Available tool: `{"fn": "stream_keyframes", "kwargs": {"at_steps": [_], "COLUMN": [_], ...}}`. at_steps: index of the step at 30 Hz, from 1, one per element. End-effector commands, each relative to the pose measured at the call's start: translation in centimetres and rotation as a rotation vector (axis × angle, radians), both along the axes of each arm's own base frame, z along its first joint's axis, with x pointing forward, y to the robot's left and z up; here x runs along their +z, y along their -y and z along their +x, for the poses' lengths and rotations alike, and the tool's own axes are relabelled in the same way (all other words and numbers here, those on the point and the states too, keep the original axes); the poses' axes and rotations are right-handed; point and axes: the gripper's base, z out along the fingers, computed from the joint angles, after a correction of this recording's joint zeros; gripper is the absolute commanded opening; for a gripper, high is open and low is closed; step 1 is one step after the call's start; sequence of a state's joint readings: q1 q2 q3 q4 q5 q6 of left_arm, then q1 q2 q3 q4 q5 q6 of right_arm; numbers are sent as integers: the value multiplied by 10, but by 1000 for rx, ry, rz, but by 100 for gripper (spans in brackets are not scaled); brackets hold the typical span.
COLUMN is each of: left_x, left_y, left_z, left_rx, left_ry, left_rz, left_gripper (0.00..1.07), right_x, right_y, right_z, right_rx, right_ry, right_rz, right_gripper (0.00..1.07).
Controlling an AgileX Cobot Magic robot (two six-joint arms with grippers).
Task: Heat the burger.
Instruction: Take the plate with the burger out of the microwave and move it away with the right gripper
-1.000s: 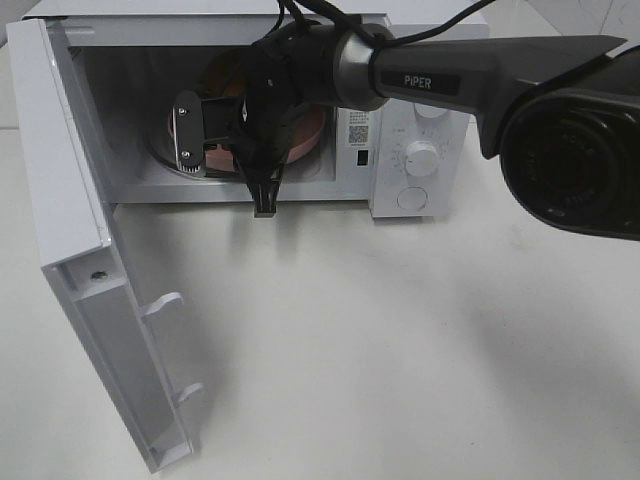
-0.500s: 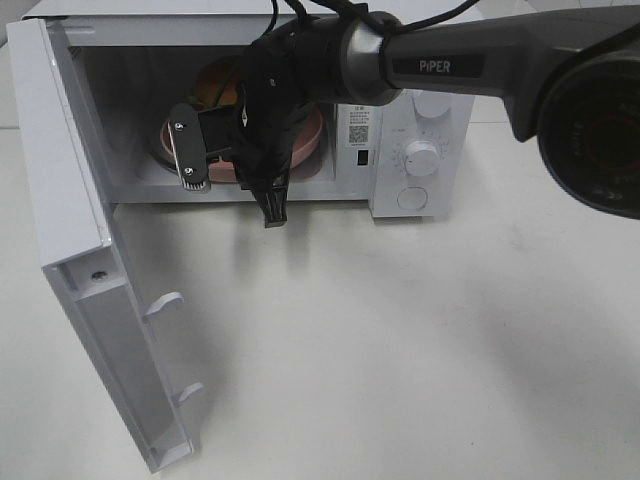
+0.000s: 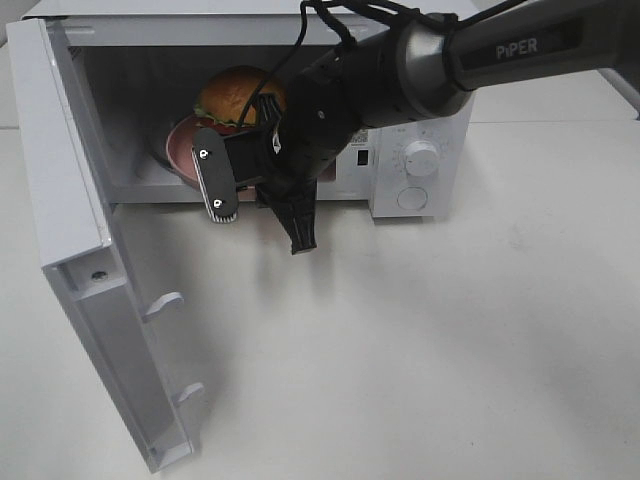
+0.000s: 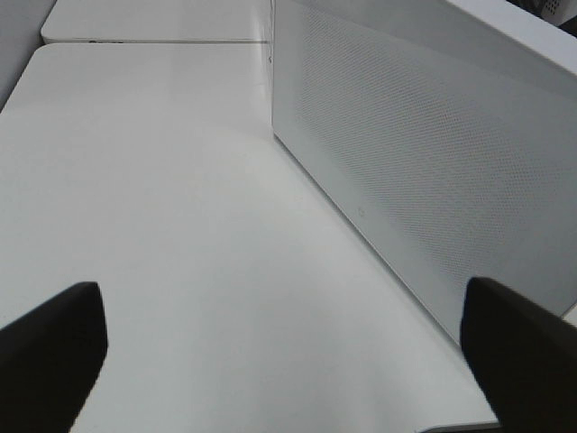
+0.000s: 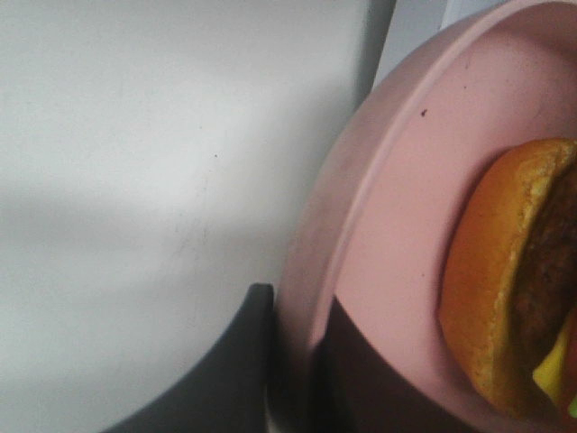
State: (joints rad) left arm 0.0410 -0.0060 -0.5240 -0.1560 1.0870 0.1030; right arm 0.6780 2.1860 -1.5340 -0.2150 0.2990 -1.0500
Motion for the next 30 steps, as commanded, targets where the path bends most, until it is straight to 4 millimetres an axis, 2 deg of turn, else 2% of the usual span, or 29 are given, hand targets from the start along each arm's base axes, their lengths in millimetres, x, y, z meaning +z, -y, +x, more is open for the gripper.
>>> {"fn": "stream_keyframes", "kwargs": {"at_steps": [1,8,17,30], "left_x": [0,0,0,0], "left_y": [0,0,0,0], "left_z": [-2,-2,-2,-2], "left_rx": [-3,-3,-3,-3], "left_ry": [24,24,24,24], "left_rz": [-2,-2,-2,-2], "left_gripper": [100,100,100,100], "right_x": [26,29,26,34], "right_y": [2,15,33,59], "right_z": [-6,-28,-54,-89], "right_rx": [64,97,142,163], "right_ry": [133,182,191,213], "right_rz": [72,139,130,167], "right_gripper": [0,0,0,0]}}
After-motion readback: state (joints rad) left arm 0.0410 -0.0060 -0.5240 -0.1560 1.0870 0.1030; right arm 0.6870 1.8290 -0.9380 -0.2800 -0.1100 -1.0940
